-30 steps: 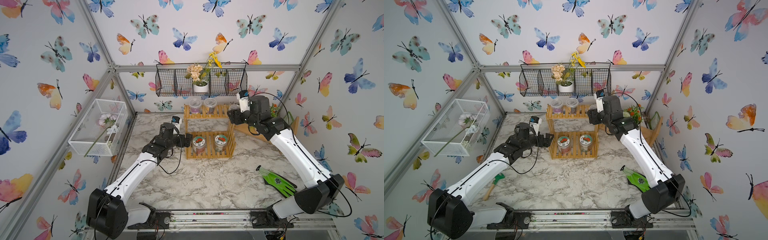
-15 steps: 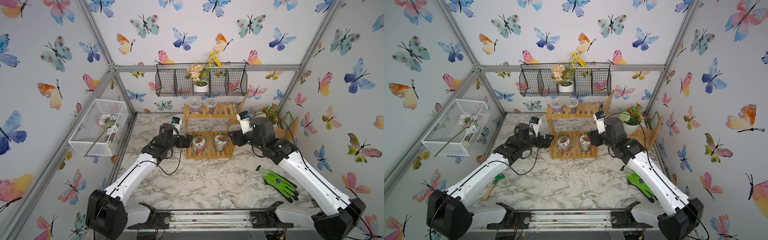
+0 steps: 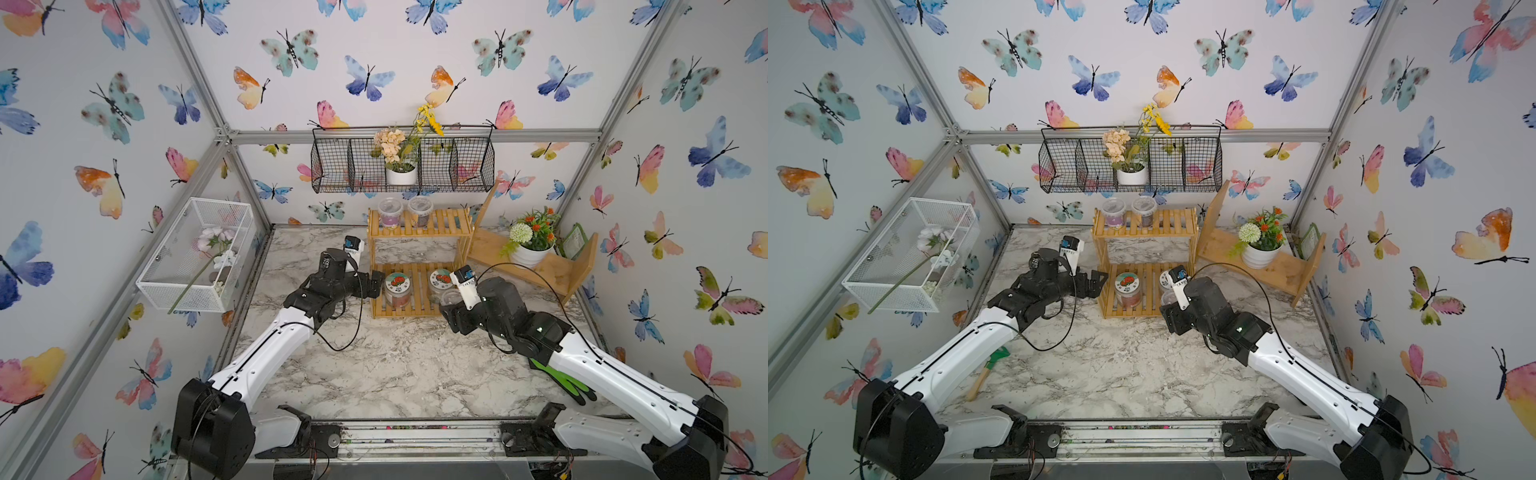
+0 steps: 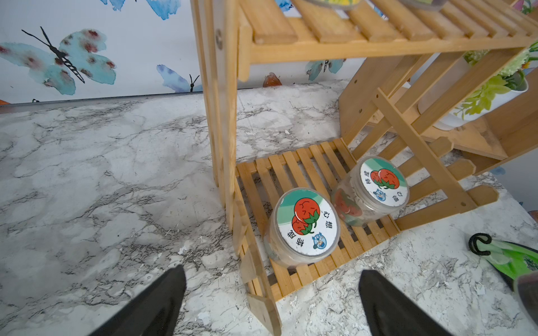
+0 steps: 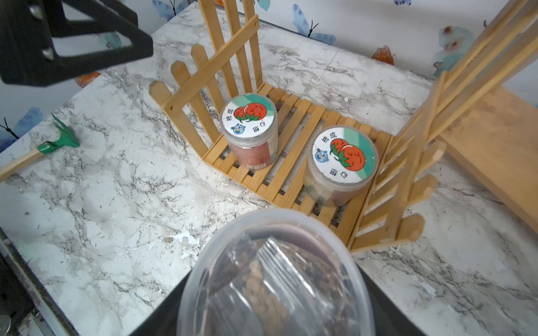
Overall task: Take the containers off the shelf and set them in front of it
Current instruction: Place the container at the center of the board.
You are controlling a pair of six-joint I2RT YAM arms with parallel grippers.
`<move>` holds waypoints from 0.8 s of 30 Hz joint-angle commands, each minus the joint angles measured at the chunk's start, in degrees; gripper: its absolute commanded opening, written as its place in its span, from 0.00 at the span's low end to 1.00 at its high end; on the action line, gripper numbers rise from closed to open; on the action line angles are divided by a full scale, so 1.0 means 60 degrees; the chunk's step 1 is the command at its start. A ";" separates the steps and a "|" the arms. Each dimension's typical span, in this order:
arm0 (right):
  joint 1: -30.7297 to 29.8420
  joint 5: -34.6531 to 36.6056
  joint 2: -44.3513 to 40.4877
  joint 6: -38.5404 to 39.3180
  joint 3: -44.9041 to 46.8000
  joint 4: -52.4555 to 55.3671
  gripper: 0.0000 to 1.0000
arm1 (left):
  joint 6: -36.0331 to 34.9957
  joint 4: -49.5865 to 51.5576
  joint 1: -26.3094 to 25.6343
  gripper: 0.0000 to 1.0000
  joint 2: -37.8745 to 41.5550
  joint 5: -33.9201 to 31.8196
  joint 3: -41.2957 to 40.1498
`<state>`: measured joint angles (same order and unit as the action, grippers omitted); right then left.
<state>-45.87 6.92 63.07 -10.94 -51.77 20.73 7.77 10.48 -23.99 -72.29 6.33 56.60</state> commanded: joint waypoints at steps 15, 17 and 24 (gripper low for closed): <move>-0.0588 0.1351 0.0427 -0.1099 0.2886 -0.3700 0.60 | -0.0238 -0.0212 0.0042 0.99 0.0300 0.0277 -0.0262; -0.0588 0.1432 0.0555 -0.1193 0.3076 -0.3935 0.61 | -0.0239 -0.0223 0.0042 0.99 0.0329 0.0304 -0.0267; -0.0588 0.1781 0.1004 -0.1452 0.3586 -0.4588 0.61 | -0.0284 -0.0210 0.0040 0.99 0.0418 0.0348 -0.0347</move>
<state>-49.12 14.63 67.83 -18.02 -31.62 -2.50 6.94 10.07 -23.99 -71.48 6.35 55.11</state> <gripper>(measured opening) 0.705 0.987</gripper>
